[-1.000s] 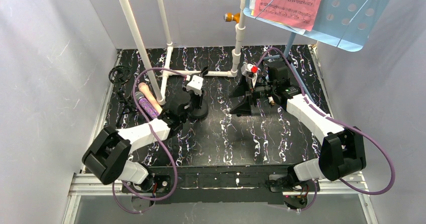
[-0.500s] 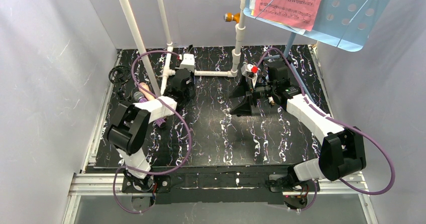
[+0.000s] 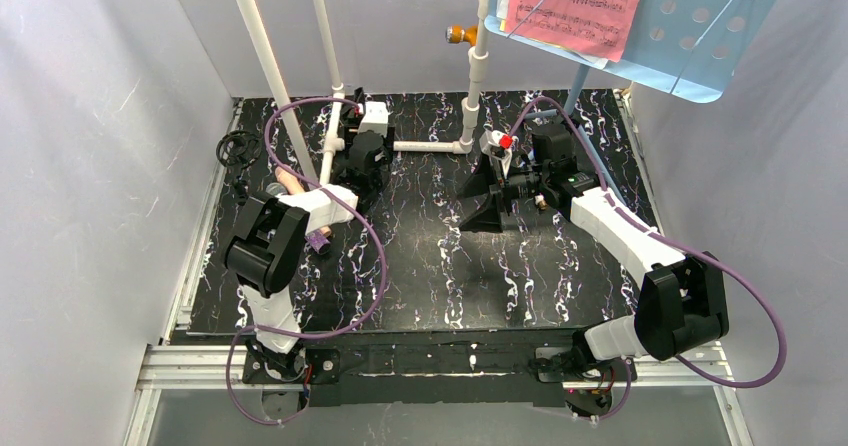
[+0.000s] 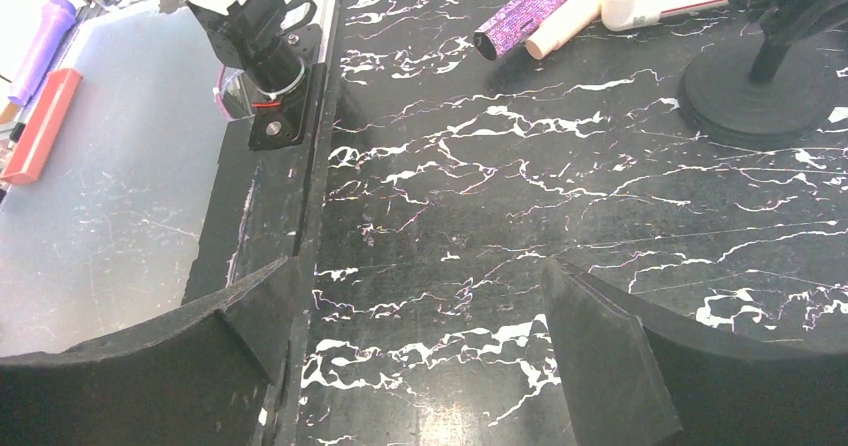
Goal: Pack up the instrument practice props
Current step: Move the microphone stand to the center of the board.
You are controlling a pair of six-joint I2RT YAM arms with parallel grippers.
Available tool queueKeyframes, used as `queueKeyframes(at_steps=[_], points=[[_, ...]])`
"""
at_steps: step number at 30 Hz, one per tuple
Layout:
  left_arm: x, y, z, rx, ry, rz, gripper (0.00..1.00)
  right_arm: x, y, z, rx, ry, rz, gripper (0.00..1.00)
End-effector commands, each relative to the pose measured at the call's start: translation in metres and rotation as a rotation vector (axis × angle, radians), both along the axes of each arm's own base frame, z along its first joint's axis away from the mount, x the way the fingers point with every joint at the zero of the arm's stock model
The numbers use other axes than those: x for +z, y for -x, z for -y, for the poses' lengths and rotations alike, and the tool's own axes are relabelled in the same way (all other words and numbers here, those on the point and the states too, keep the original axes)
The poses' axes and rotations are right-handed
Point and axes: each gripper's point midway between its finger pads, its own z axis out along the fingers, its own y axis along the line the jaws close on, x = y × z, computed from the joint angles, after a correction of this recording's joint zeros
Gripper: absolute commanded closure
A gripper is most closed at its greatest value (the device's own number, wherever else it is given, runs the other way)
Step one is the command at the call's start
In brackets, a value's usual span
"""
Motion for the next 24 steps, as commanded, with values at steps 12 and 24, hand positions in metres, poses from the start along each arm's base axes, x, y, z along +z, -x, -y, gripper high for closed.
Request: queueKeyframes(at_steps=[12,24], points=[[0.013,0.07,0.007,-0.152,0.221,-0.062,0.02,0.017,-0.004,0.004,-0.004,-0.021,0.063,0.02],[0.038,0.182,0.06,-0.616,0.473,-0.223,0.02,0.017,-0.011,0.021,-0.052,-0.022,0.076,0.02]])
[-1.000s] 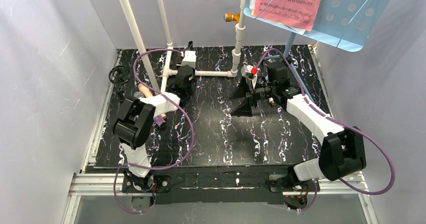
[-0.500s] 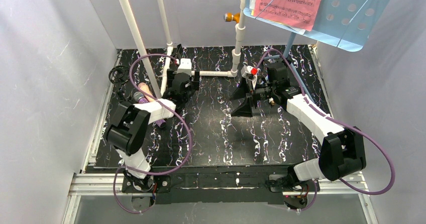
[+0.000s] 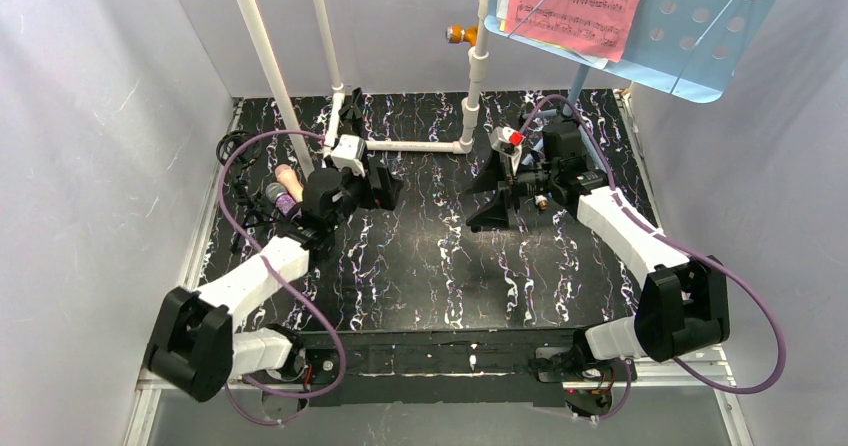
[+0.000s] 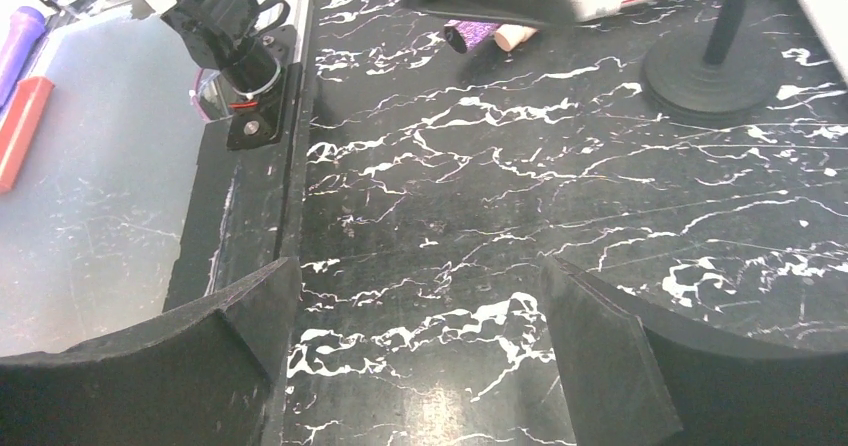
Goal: Pack up the instrument practice props
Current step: Move the microphone stand to the center of the board, then pick up the sheet music from the music stand.
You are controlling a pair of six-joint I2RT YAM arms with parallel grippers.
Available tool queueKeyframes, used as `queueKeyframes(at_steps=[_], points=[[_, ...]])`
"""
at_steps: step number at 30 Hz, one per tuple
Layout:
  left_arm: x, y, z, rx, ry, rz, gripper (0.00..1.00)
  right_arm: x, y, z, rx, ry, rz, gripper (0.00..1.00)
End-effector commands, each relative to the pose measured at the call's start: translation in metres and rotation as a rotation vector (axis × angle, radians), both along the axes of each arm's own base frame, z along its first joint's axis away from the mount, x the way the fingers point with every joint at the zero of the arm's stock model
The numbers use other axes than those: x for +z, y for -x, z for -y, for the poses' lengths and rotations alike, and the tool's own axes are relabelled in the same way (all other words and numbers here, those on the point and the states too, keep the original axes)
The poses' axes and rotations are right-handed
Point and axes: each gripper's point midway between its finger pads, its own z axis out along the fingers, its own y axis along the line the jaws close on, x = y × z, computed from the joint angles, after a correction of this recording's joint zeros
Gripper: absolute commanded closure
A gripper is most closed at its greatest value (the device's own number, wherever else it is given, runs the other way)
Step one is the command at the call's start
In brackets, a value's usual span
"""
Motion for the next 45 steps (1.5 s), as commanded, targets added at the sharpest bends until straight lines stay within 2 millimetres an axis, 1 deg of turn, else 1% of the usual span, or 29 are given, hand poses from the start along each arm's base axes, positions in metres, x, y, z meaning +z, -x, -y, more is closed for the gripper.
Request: queueKeyframes(at_steps=[1,4,6,10,13,16,19,24,27,31,34,38,39,40,41,43,44,45], points=[[0.007,0.055,0.023,-0.22,0.109,-0.1,0.02,0.017,-0.003,0.011,-0.018,-0.025,0.072,0.02],[0.014,0.083,0.023,-0.291,0.116,-0.136,0.02,0.017,-0.005,0.018,-0.038,-0.014,0.087,0.01],[0.015,0.098,0.02,-0.325,0.1,-0.168,0.02,0.015,-0.004,0.022,-0.048,0.005,0.104,0.02],[0.007,0.127,0.003,-0.353,-0.013,-0.256,0.02,0.017,0.003,0.031,-0.051,0.064,0.161,0.02],[0.001,0.142,-0.009,-0.361,-0.077,-0.292,0.02,0.019,0.014,0.039,-0.043,0.121,0.187,0.02],[-0.004,0.153,-0.013,-0.381,-0.093,-0.299,0.02,0.019,0.033,0.053,-0.037,0.208,0.191,0.02],[-0.005,0.16,-0.013,-0.402,-0.094,-0.288,0.02,0.033,0.047,0.068,-0.047,0.291,0.231,0.02],[-0.005,0.163,-0.02,-0.422,-0.154,-0.241,0.02,0.089,0.065,0.083,-0.079,0.331,0.334,0.02],[-0.011,0.163,-0.024,-0.41,-0.169,-0.227,0.02,0.124,0.063,0.089,-0.132,0.304,0.399,0.02],[-0.018,0.167,-0.032,-0.384,-0.201,-0.242,0.02,0.164,0.044,0.1,-0.22,0.271,0.485,0.01],[-0.019,0.166,-0.034,-0.371,-0.204,-0.237,0.02,0.202,0.03,0.103,-0.282,0.212,0.523,0.02],[-0.02,0.163,-0.037,-0.356,-0.22,-0.242,0.02,0.254,0.011,0.105,-0.391,0.103,0.52,0.01],[-0.02,0.163,-0.038,-0.351,-0.223,-0.242,0.02,0.271,0.004,0.107,-0.429,0.069,0.533,0.02],[-0.02,0.163,-0.038,-0.349,-0.224,-0.243,0.02,0.277,-0.001,0.109,-0.466,0.051,0.499,0.02],[-0.02,0.163,-0.039,-0.346,-0.225,-0.241,0.02,0.293,-0.006,0.112,-0.505,0.02,0.51,0.02],[-0.019,0.163,-0.04,-0.342,-0.225,-0.236,0.02,0.311,-0.013,0.115,-0.573,-0.024,0.493,0.02],[-0.019,0.163,-0.04,-0.34,-0.225,-0.233,0.02,0.319,-0.019,0.124,-0.637,-0.037,0.486,0.02],[-0.018,0.163,-0.04,-0.339,-0.225,-0.231,0.02,0.326,-0.023,0.129,-0.683,-0.049,0.483,0.02]])
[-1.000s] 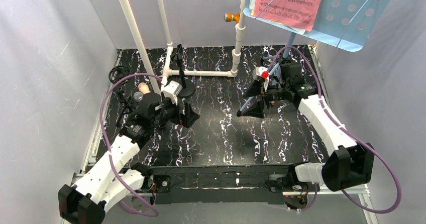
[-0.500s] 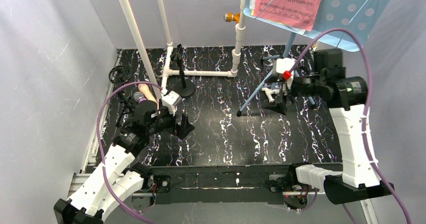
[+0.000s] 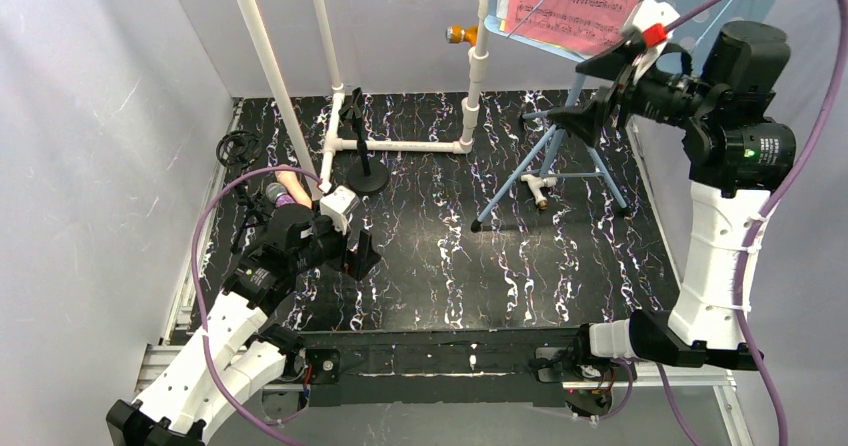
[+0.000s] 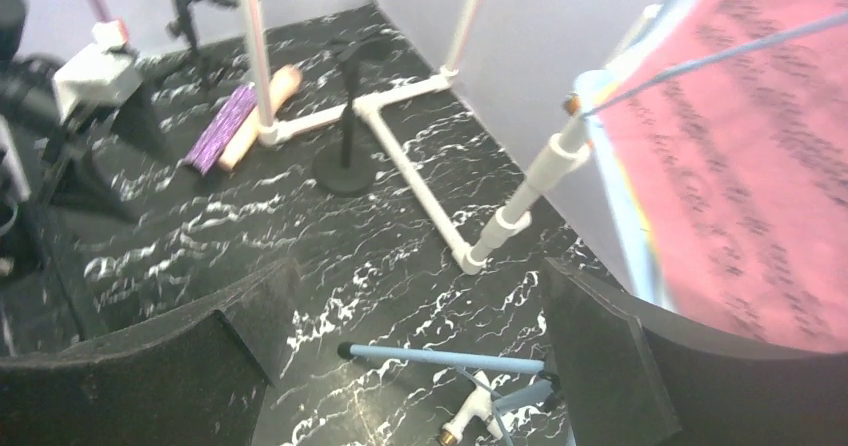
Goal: Pack up the instrument practice props
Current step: Pick up the sheet music from the music stand.
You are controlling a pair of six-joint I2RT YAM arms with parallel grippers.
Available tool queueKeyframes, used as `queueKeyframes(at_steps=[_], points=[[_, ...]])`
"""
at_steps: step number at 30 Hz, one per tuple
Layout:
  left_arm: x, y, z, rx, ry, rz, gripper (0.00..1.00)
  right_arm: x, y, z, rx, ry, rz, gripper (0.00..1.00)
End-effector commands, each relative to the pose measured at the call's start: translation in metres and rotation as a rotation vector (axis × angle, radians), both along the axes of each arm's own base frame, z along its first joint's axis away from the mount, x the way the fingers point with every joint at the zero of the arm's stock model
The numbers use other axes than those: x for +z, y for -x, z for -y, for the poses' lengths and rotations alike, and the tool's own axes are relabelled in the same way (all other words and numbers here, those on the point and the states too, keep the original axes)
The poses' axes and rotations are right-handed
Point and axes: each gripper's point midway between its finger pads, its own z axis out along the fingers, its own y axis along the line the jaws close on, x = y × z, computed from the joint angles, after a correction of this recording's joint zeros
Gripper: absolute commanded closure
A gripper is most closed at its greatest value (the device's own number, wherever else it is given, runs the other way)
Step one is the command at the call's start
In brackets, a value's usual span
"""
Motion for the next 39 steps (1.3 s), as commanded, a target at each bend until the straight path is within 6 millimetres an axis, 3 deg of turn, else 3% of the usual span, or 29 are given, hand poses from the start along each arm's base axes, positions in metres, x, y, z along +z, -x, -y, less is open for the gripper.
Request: queueKeyframes(at_steps=[1,6,16,28,39], points=[[0.0,0.001,-0.006,0.012,-0.02,0.013,0.02,0.06,-0.01,0.016,-0.166,-0.18,0.044,0.02],[0.0,0.002,-0.007,0.014,-0.02,0.012,0.02,0.084,-0.027,0.047,-0.402,-0.313,0.043,0.02],[0.002,0.002,-0.007,0.014,-0.017,0.017,0.02,0.11,-0.027,0.081,-0.576,-0.501,0.03,0.02],[0.002,0.002,-0.008,0.019,-0.019,0.012,0.02,0.08,-0.059,0.075,-0.52,-0.576,-0.15,0.02],[0.001,0.001,-0.008,0.02,-0.024,0.007,0.02,0.068,-0.071,0.079,-0.545,-0.585,-0.19,0.03]])
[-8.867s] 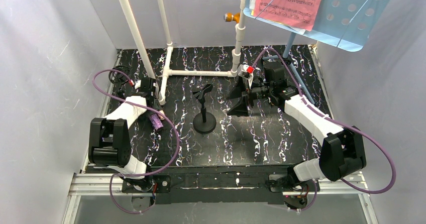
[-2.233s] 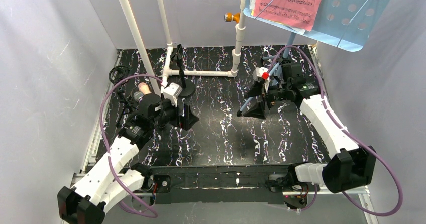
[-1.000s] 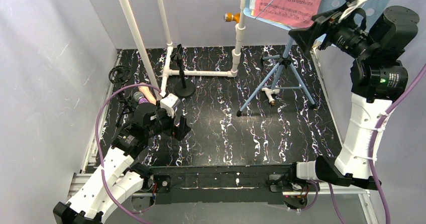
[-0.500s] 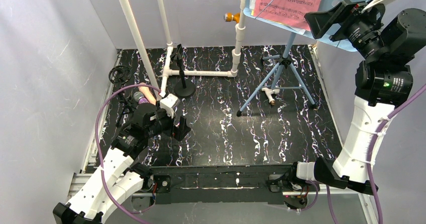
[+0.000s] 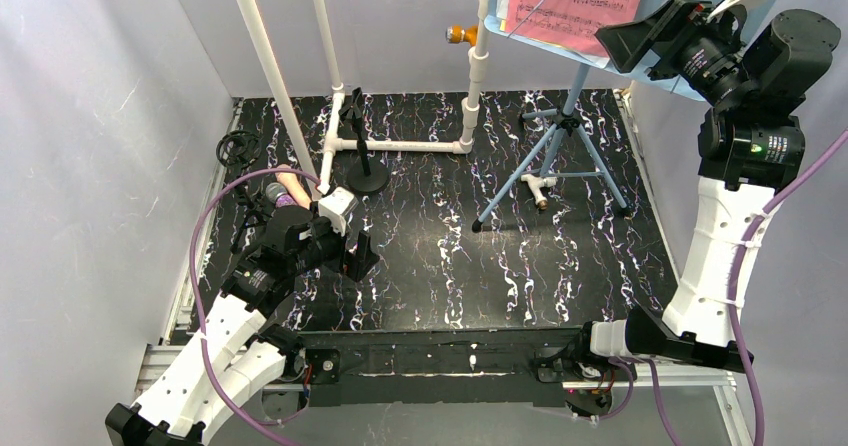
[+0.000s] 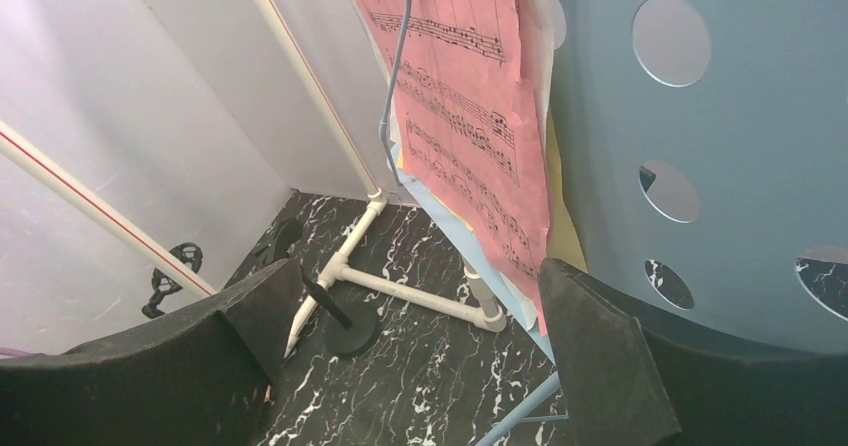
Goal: Pack up the instrument practice props
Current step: Pick up the sheet music from the music stand.
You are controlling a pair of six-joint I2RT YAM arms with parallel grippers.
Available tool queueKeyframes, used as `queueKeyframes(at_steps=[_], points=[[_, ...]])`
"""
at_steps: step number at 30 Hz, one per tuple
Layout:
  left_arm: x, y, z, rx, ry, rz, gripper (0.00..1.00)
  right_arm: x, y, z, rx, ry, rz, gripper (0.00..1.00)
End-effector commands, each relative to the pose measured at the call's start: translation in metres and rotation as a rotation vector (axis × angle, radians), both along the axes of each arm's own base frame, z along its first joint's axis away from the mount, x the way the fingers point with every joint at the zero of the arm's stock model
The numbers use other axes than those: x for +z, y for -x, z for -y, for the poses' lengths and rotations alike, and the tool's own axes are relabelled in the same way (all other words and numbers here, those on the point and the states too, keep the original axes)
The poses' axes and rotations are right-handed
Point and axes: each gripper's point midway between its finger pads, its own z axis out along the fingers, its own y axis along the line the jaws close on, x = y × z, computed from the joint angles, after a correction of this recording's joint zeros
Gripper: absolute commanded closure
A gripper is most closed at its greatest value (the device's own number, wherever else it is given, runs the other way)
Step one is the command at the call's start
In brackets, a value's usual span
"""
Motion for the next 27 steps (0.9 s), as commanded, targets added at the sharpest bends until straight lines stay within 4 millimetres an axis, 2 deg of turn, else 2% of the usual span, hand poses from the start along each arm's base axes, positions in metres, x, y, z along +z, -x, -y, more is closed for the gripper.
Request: queueKeyframes(at_steps=[1,3,5,20,27], points=[[0.001,0.0,-0.003,0.006,-0.01,0.001,0.02,0.006,-0.006,0.004,-0.016,-0.008,0.03,0.0],[0.001,0.0,-0.003,0.006,-0.011,0.0,0.0,0.002,-0.008,0.003,-0.011,-0.011,0.018,0.0],[0.0,0.0,-0.003,0.006,-0.012,-0.001,0.0,-0.002,-0.01,0.003,-0.008,-0.011,0.009,0.04],[0.0,0.0,-0.003,0.007,-0.014,-0.004,0.0,-0.01,-0.022,0.005,-0.045,0.017,0.005,0.03],[-0.001,0.0,-0.003,0.007,-0.015,-0.007,0.0,-0.014,-0.024,-0.002,-0.014,0.015,-0.003,0.02]])
